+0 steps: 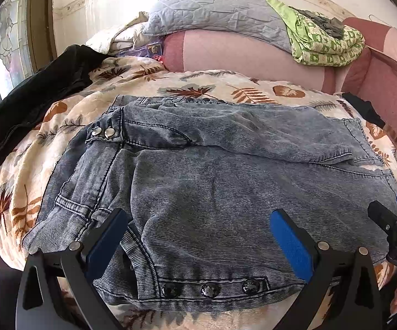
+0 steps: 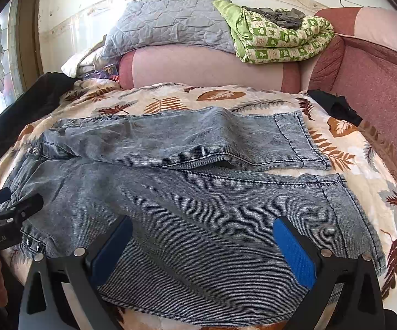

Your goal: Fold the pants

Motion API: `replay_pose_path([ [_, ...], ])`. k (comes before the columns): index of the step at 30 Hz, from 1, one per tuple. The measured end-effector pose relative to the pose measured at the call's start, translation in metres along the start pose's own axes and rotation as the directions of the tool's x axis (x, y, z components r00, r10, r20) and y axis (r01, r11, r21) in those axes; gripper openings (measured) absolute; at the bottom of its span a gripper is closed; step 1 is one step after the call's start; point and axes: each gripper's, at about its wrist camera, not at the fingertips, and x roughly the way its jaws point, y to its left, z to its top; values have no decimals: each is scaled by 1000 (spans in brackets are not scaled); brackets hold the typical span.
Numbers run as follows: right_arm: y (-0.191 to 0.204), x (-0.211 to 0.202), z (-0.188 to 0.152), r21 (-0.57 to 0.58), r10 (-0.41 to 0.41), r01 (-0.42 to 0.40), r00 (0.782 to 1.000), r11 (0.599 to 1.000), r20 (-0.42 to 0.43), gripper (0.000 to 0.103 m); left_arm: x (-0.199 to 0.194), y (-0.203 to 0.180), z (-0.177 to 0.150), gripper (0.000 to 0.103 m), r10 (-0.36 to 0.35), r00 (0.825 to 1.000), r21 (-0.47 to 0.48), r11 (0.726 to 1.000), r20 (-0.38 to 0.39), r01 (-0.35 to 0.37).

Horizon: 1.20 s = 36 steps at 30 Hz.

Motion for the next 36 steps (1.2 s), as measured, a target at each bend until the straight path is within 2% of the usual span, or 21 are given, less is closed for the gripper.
replay_pose_path([
  [36, -2, 5, -2, -2, -6, 6, 1000, 1000, -9, 103, 1, 5, -2, 103, 5, 1000, -4, 1000, 8, -5],
])
